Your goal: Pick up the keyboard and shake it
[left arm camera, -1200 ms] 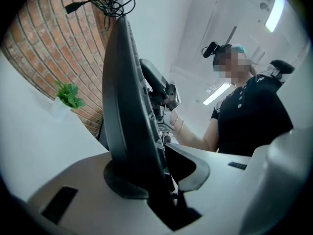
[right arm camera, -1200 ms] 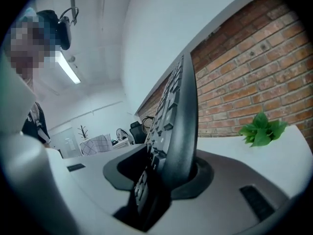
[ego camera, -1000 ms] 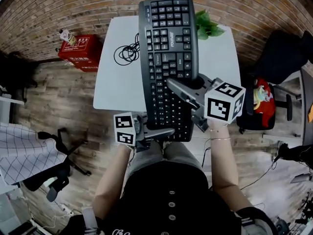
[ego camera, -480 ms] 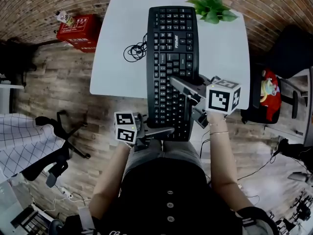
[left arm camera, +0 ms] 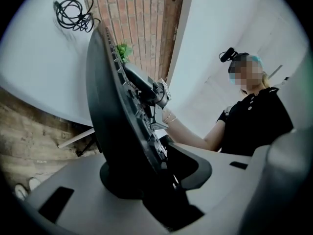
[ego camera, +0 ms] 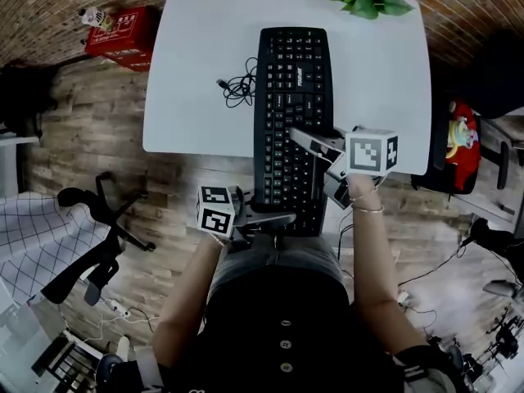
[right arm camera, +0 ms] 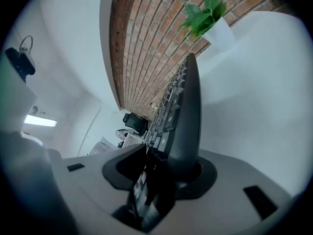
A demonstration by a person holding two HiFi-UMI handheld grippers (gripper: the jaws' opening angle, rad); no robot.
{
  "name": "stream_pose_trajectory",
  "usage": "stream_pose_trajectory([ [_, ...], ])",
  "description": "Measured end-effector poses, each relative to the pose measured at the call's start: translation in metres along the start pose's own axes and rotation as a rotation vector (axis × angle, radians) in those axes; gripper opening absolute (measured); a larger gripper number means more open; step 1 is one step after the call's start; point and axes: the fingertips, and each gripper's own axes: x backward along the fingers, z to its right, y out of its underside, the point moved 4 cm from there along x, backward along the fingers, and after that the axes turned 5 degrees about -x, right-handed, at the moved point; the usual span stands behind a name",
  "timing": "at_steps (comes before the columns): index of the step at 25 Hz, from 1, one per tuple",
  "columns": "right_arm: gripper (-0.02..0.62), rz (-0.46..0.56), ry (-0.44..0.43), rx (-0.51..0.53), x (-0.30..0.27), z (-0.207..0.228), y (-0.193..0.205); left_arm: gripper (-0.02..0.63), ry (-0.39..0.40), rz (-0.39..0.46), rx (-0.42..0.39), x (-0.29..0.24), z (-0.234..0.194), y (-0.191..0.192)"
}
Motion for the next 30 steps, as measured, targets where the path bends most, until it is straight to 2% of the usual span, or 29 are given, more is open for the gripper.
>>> stream_pose_trajectory([
  [14, 0.189, -0.053, 0.020, -0.119, -0.017, 0.038, -0.001, 0.161, -0.014, 0.000, 0.100, 0.000, -0.018, -0.004],
  [18, 0.236, -0.062, 0.068, -0.102, -0.015, 0.042, -0.001, 0.172, -0.026, -0.024, 0.090, -0.001, -0.013, -0.006],
  [30, 0.265, -0.026, 0.174, -0.076, -0.001, 0.056, -0.012, 0.176, -0.063, -0.082, 0.072, -0.001, -0.028, -0.014],
])
